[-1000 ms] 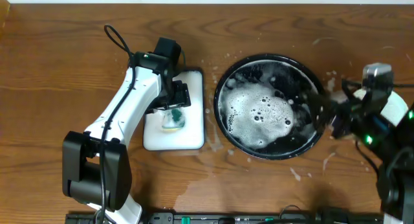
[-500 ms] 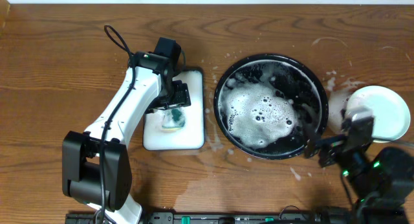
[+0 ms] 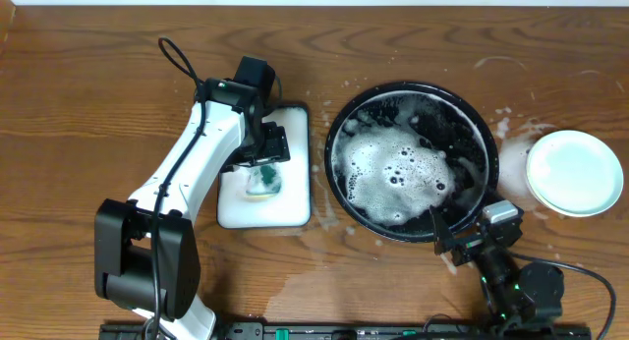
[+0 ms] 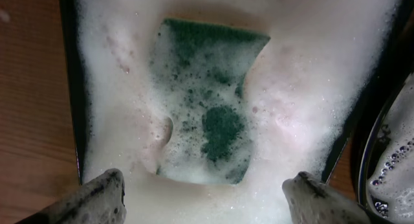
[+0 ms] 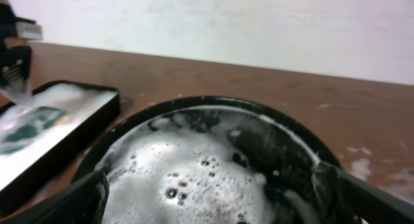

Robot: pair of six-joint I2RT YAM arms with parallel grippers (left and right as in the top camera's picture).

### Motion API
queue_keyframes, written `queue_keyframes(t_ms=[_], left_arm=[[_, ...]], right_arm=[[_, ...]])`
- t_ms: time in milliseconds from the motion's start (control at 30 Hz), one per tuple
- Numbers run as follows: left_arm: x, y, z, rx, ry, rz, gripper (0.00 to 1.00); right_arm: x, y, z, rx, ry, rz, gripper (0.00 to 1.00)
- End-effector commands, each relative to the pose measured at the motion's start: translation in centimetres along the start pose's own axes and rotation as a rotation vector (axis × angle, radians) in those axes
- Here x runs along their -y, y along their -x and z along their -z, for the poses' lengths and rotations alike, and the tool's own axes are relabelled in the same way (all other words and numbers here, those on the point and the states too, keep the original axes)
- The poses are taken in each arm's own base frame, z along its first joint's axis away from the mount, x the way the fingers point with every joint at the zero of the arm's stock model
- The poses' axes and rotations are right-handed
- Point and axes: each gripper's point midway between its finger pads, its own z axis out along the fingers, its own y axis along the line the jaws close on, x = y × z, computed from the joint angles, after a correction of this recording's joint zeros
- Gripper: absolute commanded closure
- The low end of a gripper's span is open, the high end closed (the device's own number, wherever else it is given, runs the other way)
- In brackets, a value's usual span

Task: Clean dirty plates on tray and stack at the side

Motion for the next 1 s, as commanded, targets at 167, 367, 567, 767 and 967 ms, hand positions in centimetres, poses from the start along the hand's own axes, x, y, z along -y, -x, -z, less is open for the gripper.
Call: queue_keyframes(t_ms=[167,367,567,767,967], left_arm=[[-0.3,0.1,0.0,0.001,0.015,0.002,0.16],[-0.3,0.1,0.0,0.001,0.015,0.002,0.16],[-0.3,0.1,0.0,0.001,0.015,0.002,0.16],[0.1,-0.5,0.9,0.025,0.001,-0.019,0.16],[-0.3,0.0,8.3,0.409,0.009,-0.102,0.16]], right_arm=[[0.6,0.3,-0.5,0.080,-0.031,0.036,0.01],[0.6,0.4,-0.5,0.080,-0.030,0.036,0.01],[0.6,0.4,-0.5,0.080,-0.031,0.036,0.01],[0.6,0.4,-0.5,0.080,-0.030,0.036,0.01],[0.6,0.3,-0.5,0.080,-0.030,0.035,0.01]])
